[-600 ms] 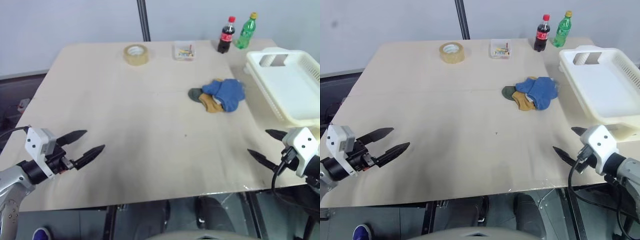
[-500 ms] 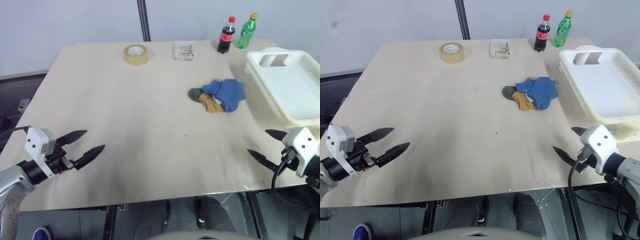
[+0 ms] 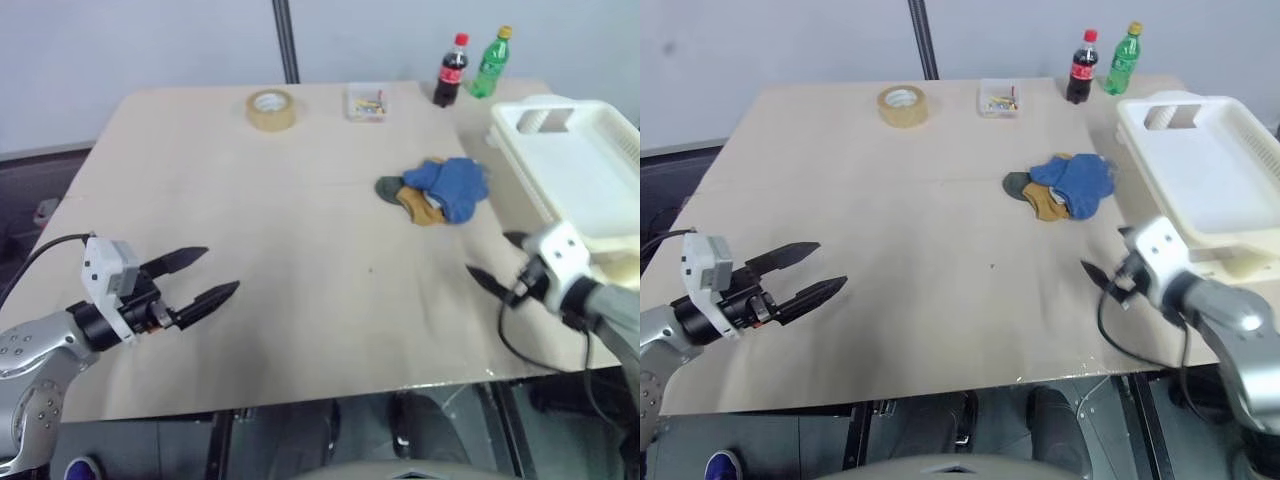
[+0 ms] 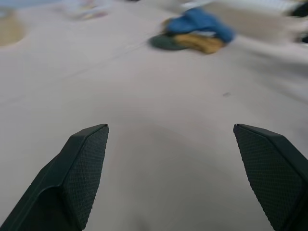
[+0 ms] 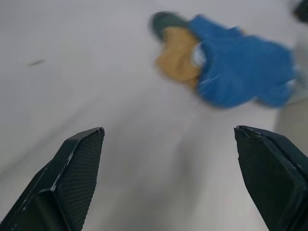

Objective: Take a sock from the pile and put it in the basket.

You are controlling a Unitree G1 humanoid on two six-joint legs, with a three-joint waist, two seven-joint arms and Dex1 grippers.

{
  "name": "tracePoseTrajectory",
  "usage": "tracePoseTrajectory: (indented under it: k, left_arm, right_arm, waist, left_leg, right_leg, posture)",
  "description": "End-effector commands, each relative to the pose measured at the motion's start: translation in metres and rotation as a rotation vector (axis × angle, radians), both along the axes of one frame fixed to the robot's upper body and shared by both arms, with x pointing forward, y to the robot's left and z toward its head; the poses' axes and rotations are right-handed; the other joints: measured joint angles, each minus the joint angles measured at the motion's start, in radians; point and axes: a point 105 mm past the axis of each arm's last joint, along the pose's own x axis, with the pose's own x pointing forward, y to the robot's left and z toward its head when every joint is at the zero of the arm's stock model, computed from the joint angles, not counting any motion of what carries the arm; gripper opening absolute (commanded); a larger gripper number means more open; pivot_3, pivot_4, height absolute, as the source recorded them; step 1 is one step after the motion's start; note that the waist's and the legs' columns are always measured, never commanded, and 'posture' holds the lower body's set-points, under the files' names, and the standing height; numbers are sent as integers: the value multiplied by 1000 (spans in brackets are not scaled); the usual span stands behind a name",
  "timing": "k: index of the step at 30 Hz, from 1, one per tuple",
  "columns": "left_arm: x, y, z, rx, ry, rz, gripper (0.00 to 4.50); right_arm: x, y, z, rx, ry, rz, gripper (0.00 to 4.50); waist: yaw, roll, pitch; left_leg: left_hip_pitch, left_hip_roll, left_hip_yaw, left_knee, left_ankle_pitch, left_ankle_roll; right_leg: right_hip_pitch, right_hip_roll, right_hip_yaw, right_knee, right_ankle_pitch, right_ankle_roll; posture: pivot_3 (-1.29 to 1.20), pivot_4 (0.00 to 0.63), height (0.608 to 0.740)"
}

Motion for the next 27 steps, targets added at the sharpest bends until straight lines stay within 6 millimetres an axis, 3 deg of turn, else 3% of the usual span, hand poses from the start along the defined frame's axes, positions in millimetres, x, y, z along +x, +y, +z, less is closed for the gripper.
tracePoseTrajectory:
  k: [1,4,8,17,20,22,23,27]
  left_arm:
    - [3,-33,19,-35,-103,-138,4434]
    - [7,-47,27,-89,-138,-180,4500]
    - [11,-60,28,-109,-152,-198,4500]
    - [7,-62,26,-117,-150,-184,4500]
    - [6,-62,28,-119,-158,-185,4500]
    - [6,-62,29,-125,-163,-188,4500]
    - [6,-63,29,-128,-165,-191,4500]
    - [6,-66,30,-146,-173,-212,4500]
  right_arm:
    - [39,10,-1,21,-67,-98,4500]
    - [62,20,-5,4,-106,-119,3694]
    - [87,25,-12,-34,-121,-164,1800]
    - [111,21,-15,-65,-144,-207,1800]
    - [111,20,-15,-57,-144,-203,1080]
    - [109,22,-13,-53,-146,-187,246]
    - [107,23,-12,-50,-149,-180,36]
    - [101,27,-5,-35,-152,-149,36]
  waist:
    - [0,0,0]
    - [-1,0,0]
    - [-5,1,0]
    - [-8,1,0]
    - [-7,1,0]
    - [-8,1,0]
    - [-8,1,0]
    - [-8,1,1]
  left_leg:
    - [0,0,0,0,1,2]
    - [-1,-2,0,-1,2,3]
    - [-1,-5,0,-3,3,3]
    - [0,-4,0,-3,3,4]
    - [0,-4,0,-2,3,4]
    - [1,-4,1,-2,3,4]
    - [1,-4,1,-2,3,4]
    - [1,-4,0,-2,3,4]
  right_leg:
    - [0,1,-1,0,2,-3]
    - [-1,1,-1,1,2,-4]
    - [-2,2,0,1,3,-3]
    - [-2,3,1,1,3,-4]
    - [-1,3,0,2,3,-4]
    - [-1,3,1,2,3,-4]
    - [-1,4,1,2,3,-4]
    - [-1,4,1,2,3,-3]
  posture:
    - [0,150,740]
    - [0,150,740]
    - [0,150,740]
    - [0,150,740]
    - [0,150,740]
    - [0,150,740]
    - [0,150,740]
    - [0,150,740]
